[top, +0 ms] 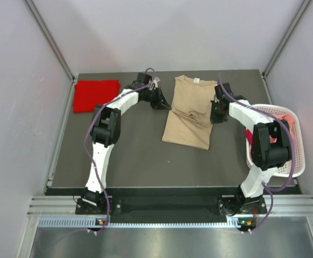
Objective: Fold and stack the t-shirts
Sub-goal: Fold the tshirt
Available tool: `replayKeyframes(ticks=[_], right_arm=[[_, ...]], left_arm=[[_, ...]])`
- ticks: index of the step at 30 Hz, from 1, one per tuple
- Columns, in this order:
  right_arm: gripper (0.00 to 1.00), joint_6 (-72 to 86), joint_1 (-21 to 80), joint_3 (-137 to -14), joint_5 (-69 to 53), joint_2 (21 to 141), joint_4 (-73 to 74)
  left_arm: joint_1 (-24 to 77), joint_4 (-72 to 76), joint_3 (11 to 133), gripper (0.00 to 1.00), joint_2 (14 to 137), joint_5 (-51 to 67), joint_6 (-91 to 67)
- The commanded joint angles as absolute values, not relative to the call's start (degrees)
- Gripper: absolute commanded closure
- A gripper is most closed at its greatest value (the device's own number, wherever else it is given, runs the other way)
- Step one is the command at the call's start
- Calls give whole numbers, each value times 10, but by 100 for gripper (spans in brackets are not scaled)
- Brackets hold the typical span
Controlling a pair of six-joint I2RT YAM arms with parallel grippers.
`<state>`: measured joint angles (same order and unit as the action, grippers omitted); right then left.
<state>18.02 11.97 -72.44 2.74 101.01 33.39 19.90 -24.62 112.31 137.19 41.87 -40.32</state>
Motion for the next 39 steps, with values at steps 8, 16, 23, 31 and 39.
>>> replayKeyframes(ticks=[8,16,23,31,39], right_arm=[[100,185,95,-737,37,1029,294],[100,176,92,-771,42,1064,292],[100,173,92,-788,39,1077,292],[100,177,92,-802,31,1075,294],[100,178,91,-822,32,1083,297]], left_arm=[[191,-164,1145,100,1391,420,-415],[186,-174,1161,100,1403,376,-404],[179,-171,1172,100,1413,379,-408],[178,-161,1166,100,1392,381,-411],[178,-144,1168,100,1396,385,-424]])
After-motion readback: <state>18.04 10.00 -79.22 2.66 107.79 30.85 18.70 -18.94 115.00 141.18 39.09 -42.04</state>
